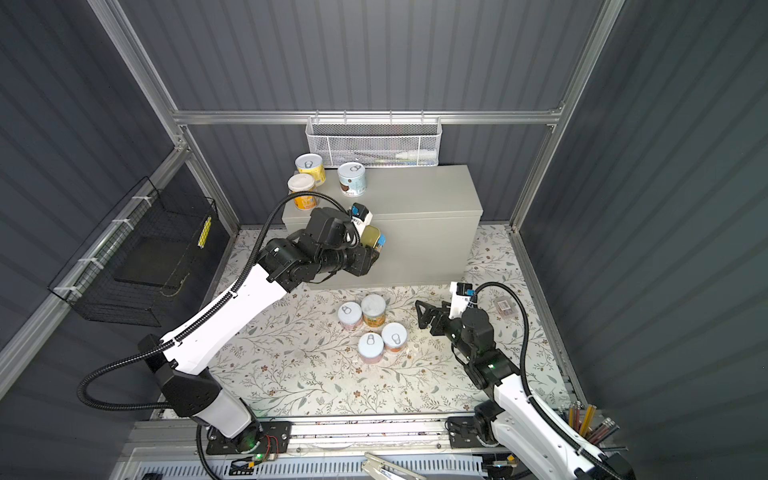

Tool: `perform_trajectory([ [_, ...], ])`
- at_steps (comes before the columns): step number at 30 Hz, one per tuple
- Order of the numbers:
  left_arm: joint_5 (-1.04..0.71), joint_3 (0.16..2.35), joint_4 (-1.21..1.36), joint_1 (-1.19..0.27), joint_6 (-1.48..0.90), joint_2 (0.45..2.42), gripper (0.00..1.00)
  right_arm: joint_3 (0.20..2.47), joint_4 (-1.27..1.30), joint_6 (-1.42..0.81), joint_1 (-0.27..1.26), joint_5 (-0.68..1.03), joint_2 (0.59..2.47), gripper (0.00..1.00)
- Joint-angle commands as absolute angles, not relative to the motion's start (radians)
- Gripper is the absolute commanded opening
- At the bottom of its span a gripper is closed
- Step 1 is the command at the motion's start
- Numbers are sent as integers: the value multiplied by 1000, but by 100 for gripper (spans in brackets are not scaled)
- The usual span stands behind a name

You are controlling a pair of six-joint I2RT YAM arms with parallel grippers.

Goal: Place and organize the canned foods onto the counter

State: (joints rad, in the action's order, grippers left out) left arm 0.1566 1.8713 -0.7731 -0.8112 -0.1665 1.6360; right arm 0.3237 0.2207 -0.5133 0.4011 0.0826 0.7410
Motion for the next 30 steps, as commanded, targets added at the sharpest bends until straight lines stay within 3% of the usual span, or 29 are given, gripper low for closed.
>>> perform_trajectory([
  [1, 277, 1964, -759, -816, -114, 1637, 43, 306, 205, -513, 405, 83, 716, 99],
  [11, 221, 2365, -932, -734, -100, 1835, 42, 299, 103, -496, 405, 54, 624, 99],
  [30, 216, 2381, -844, -637, -68, 1880, 41, 275, 117, -509, 404, 64, 629, 99],
])
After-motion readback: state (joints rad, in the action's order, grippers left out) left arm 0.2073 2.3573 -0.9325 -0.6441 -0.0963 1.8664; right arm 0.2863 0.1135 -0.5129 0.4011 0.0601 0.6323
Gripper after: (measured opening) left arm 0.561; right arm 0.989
